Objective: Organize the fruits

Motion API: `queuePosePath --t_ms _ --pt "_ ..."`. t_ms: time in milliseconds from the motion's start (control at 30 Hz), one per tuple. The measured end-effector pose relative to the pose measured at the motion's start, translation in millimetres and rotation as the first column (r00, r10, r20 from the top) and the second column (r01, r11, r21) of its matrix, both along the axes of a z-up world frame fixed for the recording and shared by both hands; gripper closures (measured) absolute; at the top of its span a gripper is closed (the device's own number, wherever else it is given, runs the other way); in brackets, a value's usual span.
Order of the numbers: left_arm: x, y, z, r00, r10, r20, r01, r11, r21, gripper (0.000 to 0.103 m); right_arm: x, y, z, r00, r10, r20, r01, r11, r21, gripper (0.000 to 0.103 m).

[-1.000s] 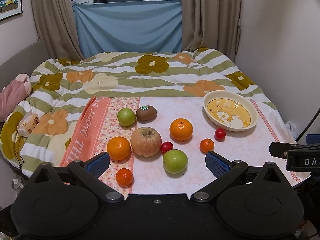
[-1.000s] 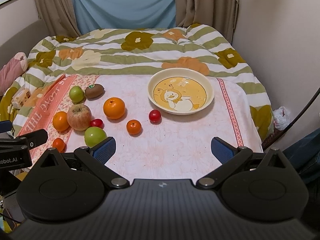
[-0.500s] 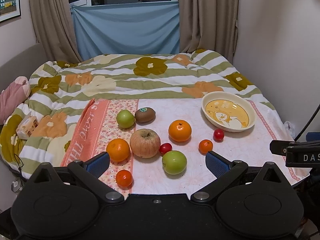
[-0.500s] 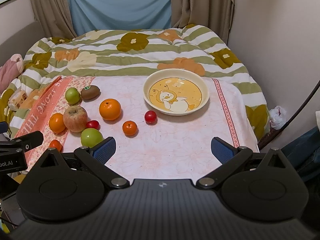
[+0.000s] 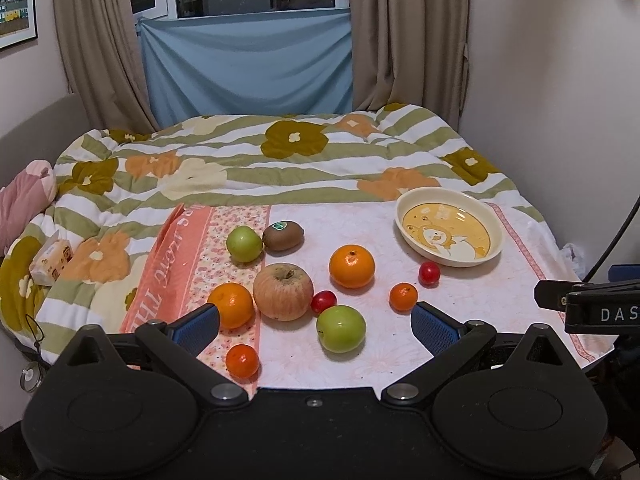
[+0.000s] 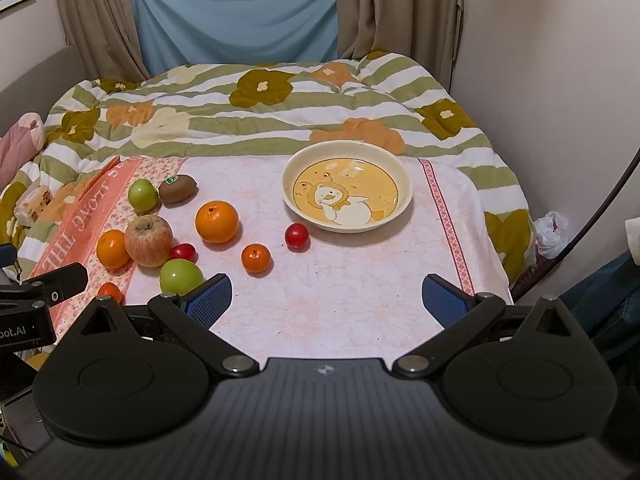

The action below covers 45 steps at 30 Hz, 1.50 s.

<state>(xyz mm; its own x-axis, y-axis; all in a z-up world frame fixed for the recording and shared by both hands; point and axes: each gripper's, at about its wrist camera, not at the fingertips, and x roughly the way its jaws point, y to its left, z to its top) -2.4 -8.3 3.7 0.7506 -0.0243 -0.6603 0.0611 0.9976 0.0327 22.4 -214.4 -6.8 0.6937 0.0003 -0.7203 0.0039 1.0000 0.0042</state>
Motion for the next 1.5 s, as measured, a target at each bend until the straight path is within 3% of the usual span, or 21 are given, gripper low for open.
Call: queuePosePath --t_ms 1000,1300,1500 --pt "-1 -1 9 1.000 0.027 0.007 -0.027 1.000 -0.002 0.000 1 -7 7 1.000 0.015 -0.002 -0.015 1.000 0.010 0.000" --pt "-2 -2 8 0.994 0.110 -0.015 -0.110 0.994 0.012 0.000 21 -5 4 0.991 0.122 -0.052 -0.122 0.993 0.007 0.000" --pt "0 7 -13 0.983 0.171 -0.061 -0.169 0.985 0.035 0.000 40 10 -18 0.964 0.257 -0.072 -0.255 0.966 0.036 0.000"
